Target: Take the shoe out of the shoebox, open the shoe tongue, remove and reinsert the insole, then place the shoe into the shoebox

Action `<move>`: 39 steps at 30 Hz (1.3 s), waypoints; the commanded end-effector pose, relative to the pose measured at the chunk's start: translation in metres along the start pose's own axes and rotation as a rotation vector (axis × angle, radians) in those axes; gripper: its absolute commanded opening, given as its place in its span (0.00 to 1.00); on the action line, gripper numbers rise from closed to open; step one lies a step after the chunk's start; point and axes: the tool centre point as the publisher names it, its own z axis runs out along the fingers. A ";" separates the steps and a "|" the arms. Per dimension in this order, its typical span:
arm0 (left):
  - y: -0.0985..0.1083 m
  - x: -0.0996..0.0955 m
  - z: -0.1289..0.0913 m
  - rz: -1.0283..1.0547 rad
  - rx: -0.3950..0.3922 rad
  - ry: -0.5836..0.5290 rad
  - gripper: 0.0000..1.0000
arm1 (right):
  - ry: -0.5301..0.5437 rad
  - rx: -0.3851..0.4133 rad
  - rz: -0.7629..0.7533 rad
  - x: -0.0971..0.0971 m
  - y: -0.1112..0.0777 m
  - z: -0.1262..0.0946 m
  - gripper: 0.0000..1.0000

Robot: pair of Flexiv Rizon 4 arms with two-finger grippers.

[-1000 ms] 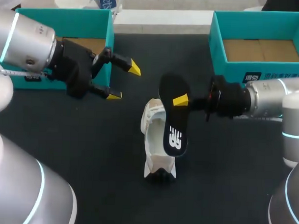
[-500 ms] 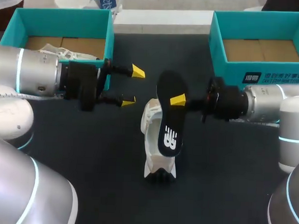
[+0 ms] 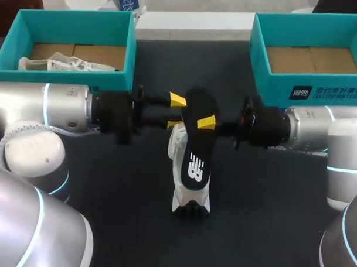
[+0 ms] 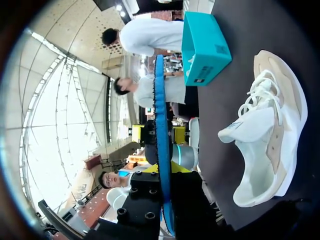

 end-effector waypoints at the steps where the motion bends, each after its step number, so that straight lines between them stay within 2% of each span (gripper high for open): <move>1: 0.003 0.002 0.016 0.001 0.008 -0.017 0.37 | 0.000 -0.009 -0.002 -0.001 -0.001 0.003 0.00; 2: 0.003 0.003 0.018 0.002 0.009 -0.016 0.33 | -0.001 -0.010 -0.003 -0.001 -0.002 0.003 0.00; 8: 0.002 0.004 0.032 0.003 0.021 -0.029 0.31 | -0.002 -0.005 -0.002 -0.002 -0.002 0.004 0.00; 14: -0.003 0.003 0.047 0.009 0.042 -0.035 0.24 | -0.001 -0.003 0.006 -0.004 -0.002 0.006 0.00; 21: -0.007 0.004 0.055 0.022 0.059 -0.033 0.24 | -0.002 -0.010 0.003 -0.005 -0.002 0.006 0.00; 25: -0.007 0.005 0.056 0.021 0.058 -0.032 0.19 | -0.004 -0.015 0.002 -0.005 -0.002 0.006 0.00; 30: -0.006 0.008 0.057 0.015 0.058 -0.026 0.00 | -0.004 -0.014 0.003 -0.005 -0.003 0.006 0.00; 36: -0.007 0.015 0.056 0.002 0.062 0.000 0.00 | -0.005 -0.015 0.000 -0.004 -0.002 0.005 0.00; 37: -0.006 0.016 0.055 -0.001 0.061 0.004 0.00 | -0.008 -0.022 0.004 -0.004 -0.002 0.004 0.36; 38: -0.005 0.017 0.053 -0.012 0.060 0.007 0.00 | -0.010 -0.032 0.006 -0.004 -0.004 0.002 1.00; 39: -0.005 0.017 0.051 -0.022 0.059 0.006 0.00 | -0.019 -0.038 0.012 -0.004 -0.005 0.000 1.00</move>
